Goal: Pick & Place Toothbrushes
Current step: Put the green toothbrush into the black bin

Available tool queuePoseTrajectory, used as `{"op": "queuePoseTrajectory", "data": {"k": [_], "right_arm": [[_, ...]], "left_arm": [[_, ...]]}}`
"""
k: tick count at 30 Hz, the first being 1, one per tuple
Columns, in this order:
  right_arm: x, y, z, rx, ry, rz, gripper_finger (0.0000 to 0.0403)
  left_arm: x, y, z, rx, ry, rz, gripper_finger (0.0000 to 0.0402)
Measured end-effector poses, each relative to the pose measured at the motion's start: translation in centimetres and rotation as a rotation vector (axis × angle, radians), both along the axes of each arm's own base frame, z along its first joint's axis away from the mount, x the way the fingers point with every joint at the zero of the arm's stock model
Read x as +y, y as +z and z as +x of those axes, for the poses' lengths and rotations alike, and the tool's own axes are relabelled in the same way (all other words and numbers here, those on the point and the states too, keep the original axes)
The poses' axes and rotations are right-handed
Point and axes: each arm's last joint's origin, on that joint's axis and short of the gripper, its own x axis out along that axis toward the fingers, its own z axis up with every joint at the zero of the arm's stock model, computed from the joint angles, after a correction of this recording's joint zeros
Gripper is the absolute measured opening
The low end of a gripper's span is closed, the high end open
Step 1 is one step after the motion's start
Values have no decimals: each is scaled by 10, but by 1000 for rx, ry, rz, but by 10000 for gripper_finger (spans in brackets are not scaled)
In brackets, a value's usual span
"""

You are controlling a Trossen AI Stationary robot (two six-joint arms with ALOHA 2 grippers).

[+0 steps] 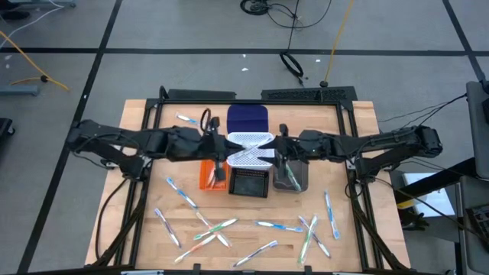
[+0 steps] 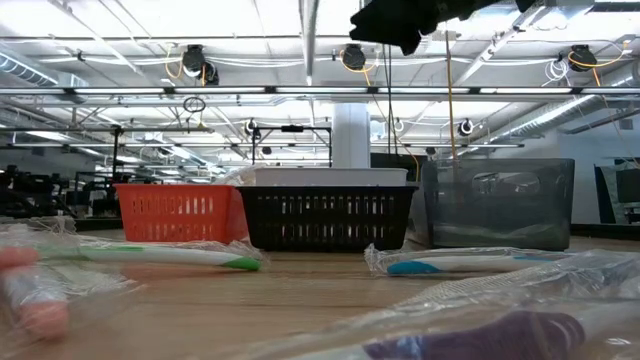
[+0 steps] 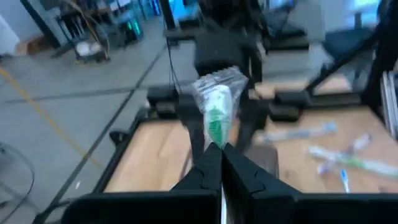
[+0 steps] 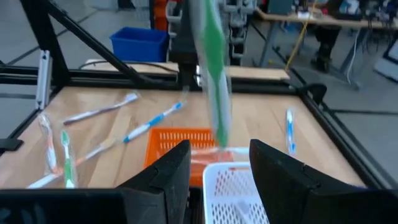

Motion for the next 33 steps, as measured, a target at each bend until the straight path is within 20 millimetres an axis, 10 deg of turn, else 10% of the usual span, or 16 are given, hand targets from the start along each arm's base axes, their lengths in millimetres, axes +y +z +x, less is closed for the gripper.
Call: {"op": "queuePoseTrajectory", "data": {"k": [19, 33], "right_arm": [[4, 6, 1, -59, 22, -44, 150], [4, 2, 0, -18, 21, -47, 28]], "left_arm": [[13, -29, 49, -46, -68, -9, 0], [15, -27, 49, -57, -61, 9, 2]]}}
